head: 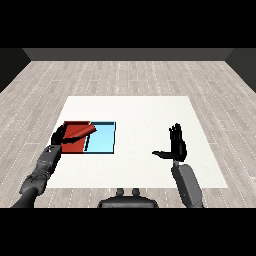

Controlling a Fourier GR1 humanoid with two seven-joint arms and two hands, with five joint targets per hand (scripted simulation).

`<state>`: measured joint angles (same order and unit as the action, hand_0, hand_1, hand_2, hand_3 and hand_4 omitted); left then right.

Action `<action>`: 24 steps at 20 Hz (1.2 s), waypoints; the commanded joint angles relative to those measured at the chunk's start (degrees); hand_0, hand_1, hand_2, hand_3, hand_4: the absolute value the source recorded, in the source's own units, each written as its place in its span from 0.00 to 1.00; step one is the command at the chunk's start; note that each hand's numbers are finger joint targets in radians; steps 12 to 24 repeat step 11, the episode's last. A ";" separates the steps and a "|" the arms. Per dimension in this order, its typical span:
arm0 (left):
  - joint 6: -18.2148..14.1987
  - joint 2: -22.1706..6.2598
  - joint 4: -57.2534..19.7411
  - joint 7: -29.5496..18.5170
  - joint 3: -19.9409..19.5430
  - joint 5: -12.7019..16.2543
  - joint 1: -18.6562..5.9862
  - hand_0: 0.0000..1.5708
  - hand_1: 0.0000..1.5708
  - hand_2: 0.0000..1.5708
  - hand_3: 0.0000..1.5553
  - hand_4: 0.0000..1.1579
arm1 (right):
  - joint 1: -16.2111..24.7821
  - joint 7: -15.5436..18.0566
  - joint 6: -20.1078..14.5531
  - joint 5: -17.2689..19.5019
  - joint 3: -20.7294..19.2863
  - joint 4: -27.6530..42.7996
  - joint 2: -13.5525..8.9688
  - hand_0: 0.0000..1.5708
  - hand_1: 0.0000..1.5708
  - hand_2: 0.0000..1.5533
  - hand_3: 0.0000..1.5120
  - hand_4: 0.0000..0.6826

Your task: Pick the red can and put it in the red box

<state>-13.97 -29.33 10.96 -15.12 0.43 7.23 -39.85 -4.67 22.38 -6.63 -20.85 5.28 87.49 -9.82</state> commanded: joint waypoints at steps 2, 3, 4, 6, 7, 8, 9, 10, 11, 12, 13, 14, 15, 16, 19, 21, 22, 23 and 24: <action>9.38 0.47 9.51 -14.00 -8.88 9.57 -1.58 0.30 0.30 0.30 0.00 0.00 | -0.78 -0.88 1.12 -1.27 -0.10 -0.51 0.24 0.00 0.00 0.00 0.00 0.00; 11.18 3.37 11.33 -17.59 -11.11 12.42 0.29 0.00 0.00 0.00 0.00 0.00 | 0.33 0.56 1.40 -1.08 0.69 0.97 1.01 0.00 0.00 0.00 0.00 0.00; 14.60 5.29 13.32 -20.07 -12.64 14.68 -0.27 0.00 0.00 0.00 0.00 0.00 | -0.44 -0.59 1.87 -1.21 -0.69 0.70 -1.16 0.00 0.00 0.00 0.00 0.00; 17.97 10.93 16.59 -23.54 -13.99 17.77 0.65 0.00 0.00 0.00 0.00 0.00 | 0.28 0.95 2.27 -0.40 -0.35 -0.76 -0.99 0.00 0.00 0.00 0.00 0.00; 19.22 12.67 18.99 -25.90 -13.46 17.97 1.24 0.00 0.00 0.00 0.00 0.00 | 1.41 1.48 2.06 0.79 0.48 -0.48 -1.08 0.00 0.00 0.00 0.00 0.00; 20.90 13.73 21.44 -27.53 -12.60 17.95 3.07 0.00 0.00 0.00 0.00 0.00 | 0.13 0.94 2.06 0.12 -0.22 -0.84 -1.11 0.00 0.00 0.00 0.00 0.00; 21.97 15.59 23.44 -27.80 -11.97 18.38 4.21 0.00 0.00 0.00 0.00 0.00 | 0.44 2.54 3.70 0.83 0.96 -2.12 -1.03 0.00 0.00 0.00 0.00 0.00; 21.29 18.09 25.58 -29.63 -9.97 17.09 6.85 0.00 0.00 0.00 0.00 0.00 | 1.21 2.23 3.25 1.47 1.14 -0.12 -1.55 0.00 0.00 0.00 0.00 0.00; 22.11 17.91 28.86 -29.53 -9.33 17.27 9.47 0.00 0.00 0.00 0.00 0.00 | 0.80 1.09 3.58 0.90 0.08 -0.14 -2.64 0.00 0.00 0.00 0.00 0.00; 22.11 17.91 28.86 -29.53 -9.33 17.27 9.47 0.00 0.00 0.00 0.00 0.00 | 0.80 1.09 3.58 0.90 0.08 -0.14 -2.64 0.00 0.00 0.00 0.00 0.00; 22.11 17.91 28.86 -29.53 -9.33 17.27 9.47 0.00 0.00 0.00 0.00 0.00 | 0.80 1.09 3.58 0.90 0.08 -0.14 -2.64 0.00 0.00 0.00 0.00 0.00; 22.11 17.91 28.86 -29.53 -9.33 17.27 9.47 0.00 0.00 0.00 0.00 0.00 | 0.80 1.09 3.58 0.90 0.08 -0.14 -2.64 0.00 0.00 0.00 0.00 0.00; 22.11 17.91 28.86 -29.53 -9.33 17.27 9.47 0.00 0.00 0.00 0.00 0.00 | 0.80 1.09 3.58 0.90 0.08 -0.14 -2.64 0.00 0.00 0.00 0.00 0.00; 22.11 17.91 28.86 -29.53 -9.33 17.27 9.47 0.00 0.00 0.00 0.00 0.00 | 0.80 1.09 3.58 0.90 0.08 -0.14 -2.64 0.00 0.00 0.00 0.00 0.00; 22.11 17.91 28.86 -29.53 -9.33 17.27 9.47 0.00 0.00 0.00 0.00 0.00 | 0.80 1.09 3.58 0.90 0.08 -0.14 -2.64 0.00 0.00 0.00 0.00 0.00; 22.11 17.91 28.86 -29.53 -9.33 17.27 9.47 0.00 0.00 0.00 0.00 0.00 | 0.80 1.09 3.58 0.90 0.08 -0.14 -2.64 0.00 0.00 0.00 0.00 0.00; 22.11 17.91 28.86 -29.53 -9.33 17.27 9.47 0.00 0.00 0.00 0.00 0.00 | 0.80 1.09 3.58 0.90 0.08 -0.14 -2.64 0.00 0.00 0.00 0.00 0.00; 22.11 17.91 28.86 -29.53 -9.33 17.27 9.47 0.00 0.00 0.00 0.00 0.00 | 0.80 1.09 3.58 0.90 0.08 -0.14 -2.64 0.00 0.00 0.00 0.00 0.00; 22.11 17.91 28.86 -29.53 -9.33 17.27 9.47 0.00 0.00 0.00 0.00 0.00 | 0.80 1.09 3.58 0.90 0.08 -0.14 -2.64 0.00 0.00 0.00 0.00 0.00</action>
